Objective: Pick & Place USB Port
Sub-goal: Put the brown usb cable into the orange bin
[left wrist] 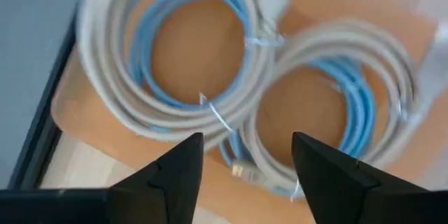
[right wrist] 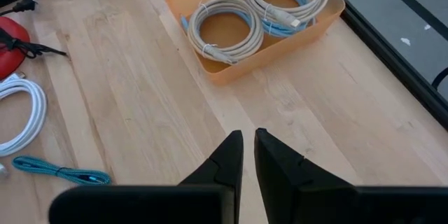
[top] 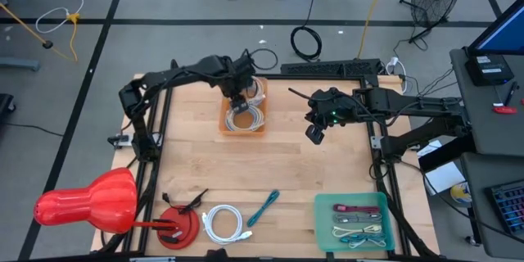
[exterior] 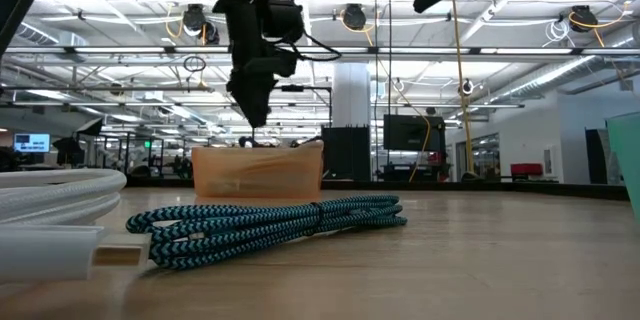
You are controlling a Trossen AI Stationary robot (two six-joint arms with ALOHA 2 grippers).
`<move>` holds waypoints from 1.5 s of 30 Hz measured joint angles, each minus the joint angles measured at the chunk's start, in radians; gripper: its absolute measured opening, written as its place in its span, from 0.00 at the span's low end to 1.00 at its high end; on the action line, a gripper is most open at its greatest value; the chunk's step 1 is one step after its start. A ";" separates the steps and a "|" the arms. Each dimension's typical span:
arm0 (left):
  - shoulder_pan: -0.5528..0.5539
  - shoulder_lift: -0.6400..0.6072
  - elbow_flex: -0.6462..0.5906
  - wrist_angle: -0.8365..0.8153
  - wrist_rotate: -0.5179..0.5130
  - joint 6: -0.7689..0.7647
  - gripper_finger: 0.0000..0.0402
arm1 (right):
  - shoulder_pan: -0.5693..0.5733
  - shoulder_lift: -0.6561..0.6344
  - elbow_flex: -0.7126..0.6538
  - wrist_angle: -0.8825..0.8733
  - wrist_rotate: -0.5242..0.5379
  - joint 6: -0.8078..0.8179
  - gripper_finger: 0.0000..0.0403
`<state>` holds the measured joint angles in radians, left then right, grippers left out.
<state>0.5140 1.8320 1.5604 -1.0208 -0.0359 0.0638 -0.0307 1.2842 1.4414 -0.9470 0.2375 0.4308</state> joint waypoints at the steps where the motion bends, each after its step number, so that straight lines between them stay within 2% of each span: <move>1: -0.004 0.001 0.000 -0.013 0.000 0.030 0.53 | 0.000 0.000 0.000 0.000 0.000 0.000 0.07; 5: -0.032 0.008 0.000 -0.013 -0.012 0.097 0.39 | 0.000 0.000 0.000 0.012 0.000 -0.001 0.07; 8: -0.041 0.008 0.000 0.048 -0.033 0.090 0.28 | 0.000 0.000 0.000 0.016 0.000 -0.001 0.07; 12: -0.024 0.008 0.000 0.103 -0.007 0.084 0.21 | 0.000 0.000 0.000 0.016 0.000 0.000 0.07; 16: -0.009 0.041 0.000 0.097 0.058 0.080 0.22 | 0.000 0.000 0.000 0.016 0.001 0.003 0.07; 21: -0.030 0.059 -0.001 0.086 0.141 0.164 0.31 | 0.000 0.000 0.000 0.016 0.001 0.013 0.07; 26: -0.071 0.049 0.012 0.060 0.090 0.139 0.41 | 0.000 -0.001 -0.026 0.041 0.000 0.020 0.07; 31: -0.080 0.030 0.067 -0.033 -0.003 0.149 0.41 | 0.000 -0.006 -0.066 0.056 -0.023 0.053 0.07; 33: -0.062 0.032 0.077 -0.057 0.003 0.135 0.38 | 0.000 -0.006 -0.069 0.060 -0.026 0.046 0.07; 35: -0.030 0.032 0.078 -0.059 0.074 0.104 0.31 | 0.000 -0.006 -0.069 0.080 -0.026 0.034 0.07; 39: 0.047 0.032 0.045 -0.038 0.208 0.091 0.06 | -0.017 -0.006 -0.069 0.151 -0.028 0.050 0.07; 41: 0.093 0.032 0.032 -0.019 0.274 0.100 0.03 | -0.029 -0.006 -0.069 0.178 -0.030 0.084 0.07; 45: 0.194 0.032 0.027 0.042 0.279 0.105 0.01 | -0.029 -0.006 -0.069 0.228 0.003 0.096 0.07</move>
<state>0.7085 1.8641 1.5875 -0.9786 0.2430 0.1691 -0.0602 1.2778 1.3720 -0.7189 0.2409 0.5272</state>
